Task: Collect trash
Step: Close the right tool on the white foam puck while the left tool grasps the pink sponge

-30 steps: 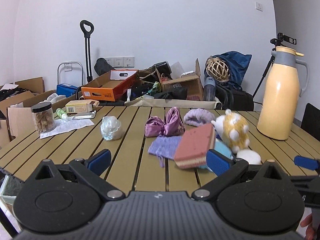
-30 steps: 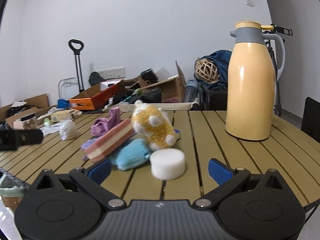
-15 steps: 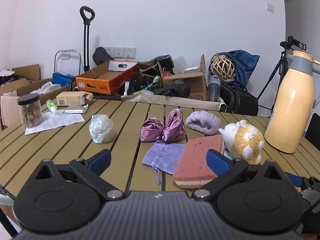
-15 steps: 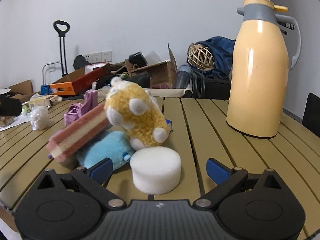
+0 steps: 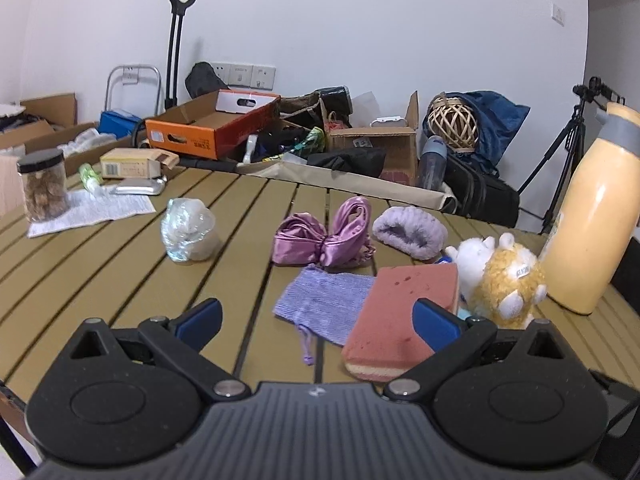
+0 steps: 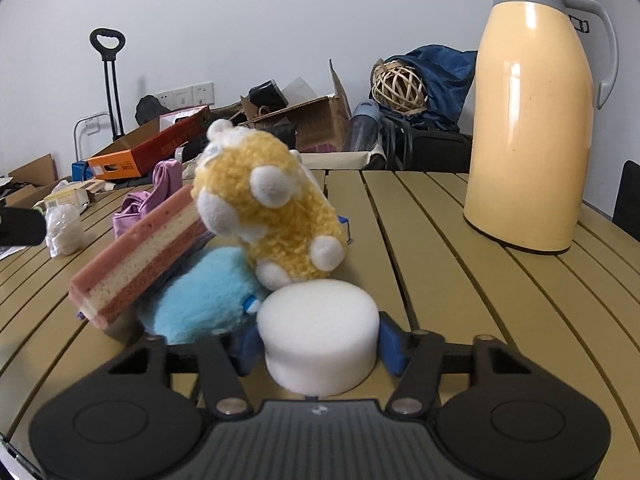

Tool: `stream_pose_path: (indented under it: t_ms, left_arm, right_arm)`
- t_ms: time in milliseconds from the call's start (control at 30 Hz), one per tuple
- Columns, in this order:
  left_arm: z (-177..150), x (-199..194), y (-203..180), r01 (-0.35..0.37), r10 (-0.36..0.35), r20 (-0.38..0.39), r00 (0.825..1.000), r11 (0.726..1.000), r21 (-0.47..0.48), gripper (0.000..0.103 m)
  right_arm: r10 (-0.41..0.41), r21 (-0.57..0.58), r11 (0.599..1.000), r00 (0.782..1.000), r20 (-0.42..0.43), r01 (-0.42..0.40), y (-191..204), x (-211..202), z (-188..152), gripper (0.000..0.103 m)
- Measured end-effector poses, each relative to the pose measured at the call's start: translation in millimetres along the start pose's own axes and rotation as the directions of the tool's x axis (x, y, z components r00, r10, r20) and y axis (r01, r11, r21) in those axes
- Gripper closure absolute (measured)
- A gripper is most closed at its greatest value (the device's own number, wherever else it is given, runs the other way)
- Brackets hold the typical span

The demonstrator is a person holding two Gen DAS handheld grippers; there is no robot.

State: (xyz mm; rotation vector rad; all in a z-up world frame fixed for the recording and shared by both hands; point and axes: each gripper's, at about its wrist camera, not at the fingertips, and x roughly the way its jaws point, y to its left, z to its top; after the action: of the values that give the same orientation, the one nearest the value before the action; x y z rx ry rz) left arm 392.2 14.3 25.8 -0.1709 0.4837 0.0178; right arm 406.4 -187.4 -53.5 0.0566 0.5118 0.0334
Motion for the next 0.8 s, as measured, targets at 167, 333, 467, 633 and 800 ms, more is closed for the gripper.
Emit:
stream_pose_path:
  t_ms: [167,333,467,633,800]
  left_arm:
    - [2.6,8.3,-3.5,0.041,-0.041,-0.007,0.999,0.999,-0.028,0.000]
    - [0.7,25.0,-10.5,0.086,-0.087,-0.035,0.996,0.996,-0.038,0.000]
    - [-2.0,36.8,-17.4,0.101,-0.102,-0.052,0.993,0.995,-0.023,0.000]
    - [-8.1,51.3,-22.8,0.102,-0.103,-0.076,0.992,0.995,-0.017,0.000]
    - [-10.0,65.6,-19.1,0.127,-0.132,-0.076,0.988,0.990,-0.068,0.000]
  right_arm:
    - [0.007,0.027,1.000,1.000,0.024,-0.007,-2.5,-6.7,0.1,0.047]
    - [0.004,0.057,0.998,0.998,0.064,-0.007,-12.9,-18.1,-1.2,0.047]
    - [-0.004,0.073,0.997,0.996,0.088,-0.003,-23.5,-25.0,-2.4,0.047]
    - [-0.015,0.097,0.995,0.992,0.125,0.002,-36.4,-35.1,-2.6,0.047]
    - [-0.026,0.095,0.995,0.991,0.130,0.013,-43.8,-39.4,-4.4,0.047]
